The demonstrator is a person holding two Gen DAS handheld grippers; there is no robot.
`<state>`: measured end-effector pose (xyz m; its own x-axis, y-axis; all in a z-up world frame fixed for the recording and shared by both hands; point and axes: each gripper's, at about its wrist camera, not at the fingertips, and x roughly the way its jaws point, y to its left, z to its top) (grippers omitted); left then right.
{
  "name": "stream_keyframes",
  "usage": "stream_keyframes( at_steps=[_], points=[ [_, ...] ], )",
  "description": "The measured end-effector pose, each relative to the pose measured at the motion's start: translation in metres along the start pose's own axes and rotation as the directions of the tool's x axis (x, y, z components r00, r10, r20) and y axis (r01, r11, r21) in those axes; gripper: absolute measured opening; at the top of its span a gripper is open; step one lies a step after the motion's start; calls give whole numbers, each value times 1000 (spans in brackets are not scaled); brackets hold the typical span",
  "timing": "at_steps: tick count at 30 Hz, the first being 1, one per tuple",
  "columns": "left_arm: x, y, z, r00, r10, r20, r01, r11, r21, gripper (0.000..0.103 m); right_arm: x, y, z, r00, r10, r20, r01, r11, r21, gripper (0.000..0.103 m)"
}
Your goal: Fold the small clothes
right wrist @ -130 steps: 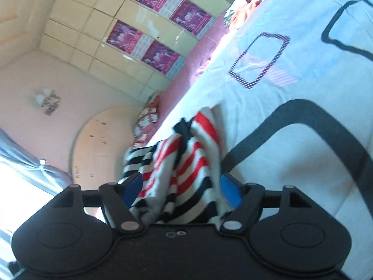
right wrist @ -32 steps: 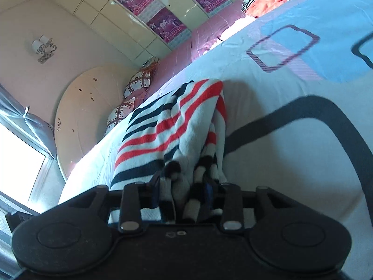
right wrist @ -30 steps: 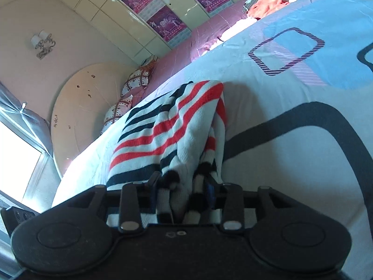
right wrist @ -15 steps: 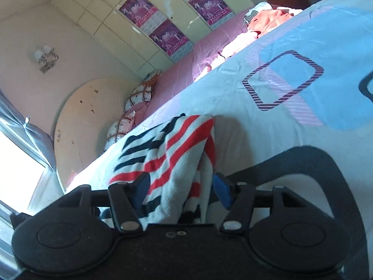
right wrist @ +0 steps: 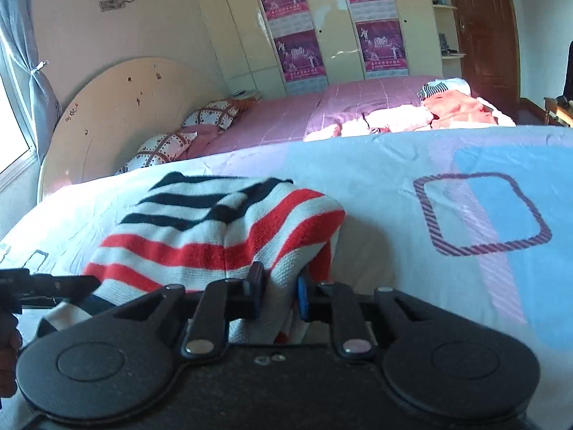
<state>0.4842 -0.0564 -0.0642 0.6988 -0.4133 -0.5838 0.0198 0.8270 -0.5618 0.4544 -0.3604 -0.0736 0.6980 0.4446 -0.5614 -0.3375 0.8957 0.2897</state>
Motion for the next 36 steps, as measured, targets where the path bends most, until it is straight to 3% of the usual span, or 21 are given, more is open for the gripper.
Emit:
stream_keyframes(
  at_steps=[7,10,12,13,17,21,23,27,30,36],
  points=[
    [-3,-5,8,1000,8,-23,-7,1000,30,71,-7,-10,12,1000,15,27,-17,997,77,33],
    [-2,-8,7,1000,23,-19,-23,999,47,71,0,-22,19,998,50,42,-57,985,161,13],
    [-1,-8,6,1000,26,-17,-25,999,41,71,10,-18,15,1000,-23,7,22,995,99,13],
    [-1,-8,5,999,28,-17,-27,999,39,71,12,-15,13,999,-40,4,39,996,80,15],
    [-3,-10,6,999,39,-15,-38,998,56,71,-4,-20,13,999,-51,4,50,986,158,45],
    [-2,-11,5,999,44,-8,-44,997,58,71,-28,-31,6,997,75,21,-78,955,285,48],
    [-2,-11,4,999,52,-4,-52,997,54,74,-34,-30,3,994,112,19,-112,943,313,58],
    [-2,-12,4,998,61,-2,-61,996,59,76,-31,-27,-7,986,162,-40,-140,932,333,60],
    [-1,-13,4,998,66,-4,-66,996,66,76,-22,-27,-18,982,151,-116,-104,935,338,60],
    [0,-10,6,998,65,-8,-64,995,75,80,-31,-44,-34,983,169,-78,-125,909,398,55]
  ],
)
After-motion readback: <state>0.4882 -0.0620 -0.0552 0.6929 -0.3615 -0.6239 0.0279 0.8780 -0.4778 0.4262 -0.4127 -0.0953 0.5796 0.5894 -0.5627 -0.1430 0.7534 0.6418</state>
